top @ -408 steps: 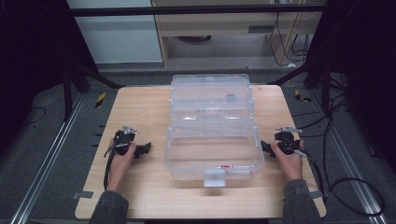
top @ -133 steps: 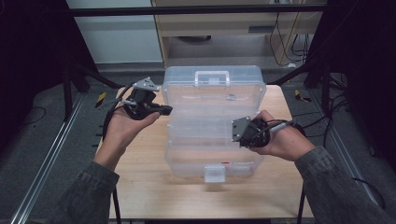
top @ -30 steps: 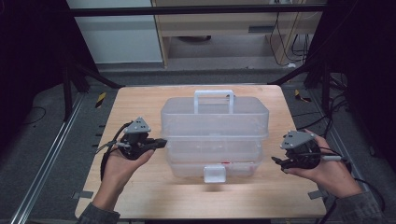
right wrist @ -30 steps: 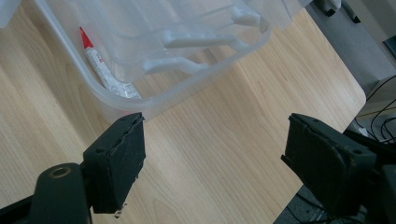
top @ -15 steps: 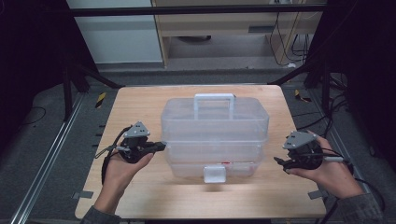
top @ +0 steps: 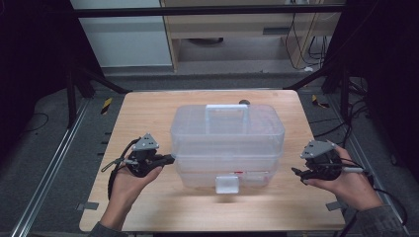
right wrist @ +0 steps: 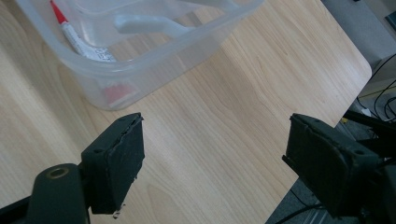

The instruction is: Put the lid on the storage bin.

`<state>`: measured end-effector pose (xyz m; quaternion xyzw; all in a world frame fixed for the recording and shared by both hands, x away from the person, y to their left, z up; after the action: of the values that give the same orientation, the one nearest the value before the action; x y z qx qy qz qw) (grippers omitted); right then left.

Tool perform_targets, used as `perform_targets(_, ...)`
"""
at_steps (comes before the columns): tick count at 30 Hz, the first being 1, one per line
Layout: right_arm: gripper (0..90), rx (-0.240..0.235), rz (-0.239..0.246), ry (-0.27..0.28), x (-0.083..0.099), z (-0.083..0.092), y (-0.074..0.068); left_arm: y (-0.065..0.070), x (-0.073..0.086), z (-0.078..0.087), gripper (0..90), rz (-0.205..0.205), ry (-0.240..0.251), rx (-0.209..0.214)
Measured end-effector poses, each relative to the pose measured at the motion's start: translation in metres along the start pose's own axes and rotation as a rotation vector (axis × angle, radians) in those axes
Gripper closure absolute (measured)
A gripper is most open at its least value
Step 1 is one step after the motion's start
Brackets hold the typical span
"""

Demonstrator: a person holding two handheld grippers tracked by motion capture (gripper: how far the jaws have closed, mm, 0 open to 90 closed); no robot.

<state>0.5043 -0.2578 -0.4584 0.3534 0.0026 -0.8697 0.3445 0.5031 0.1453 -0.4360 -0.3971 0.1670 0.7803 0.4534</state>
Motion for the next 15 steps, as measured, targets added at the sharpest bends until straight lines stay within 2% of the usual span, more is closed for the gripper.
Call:
perform_targets(6,19.7,0.017,-0.027,-0.011,-0.001,-0.012,0.004,0.002,0.007,-0.003,89.8,-0.008,-0.009,0.016)
perform_targets(10,19.8,0.014,-0.037,0.003,-0.007,-0.017,0.003,0.003,0.013,-0.003,89.8,-0.033,-0.044,0.013)
perform_targets(13,20.0,0.018,-0.051,0.015,-0.009,-0.022,0.005,-0.004,0.02,0.003,89.8,-0.06,-0.082,-0.022)
perform_targets(15,20.0,0.024,-0.061,0.017,-0.009,-0.026,0.007,-0.011,0.024,0.011,89.8,-0.043,-0.071,-0.037)
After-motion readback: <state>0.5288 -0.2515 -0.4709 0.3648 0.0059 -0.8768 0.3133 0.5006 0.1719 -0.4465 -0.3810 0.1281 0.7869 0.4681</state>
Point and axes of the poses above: each handheld gripper's, and its own axes: z roughly backward along the jaws, x roughly out of its underside, y roughly to its right, the point moved 10 cm from there along -z, roughly forward along the jaws, and after that the axes turned 12 degrees about -z, right-handed, at the moved point
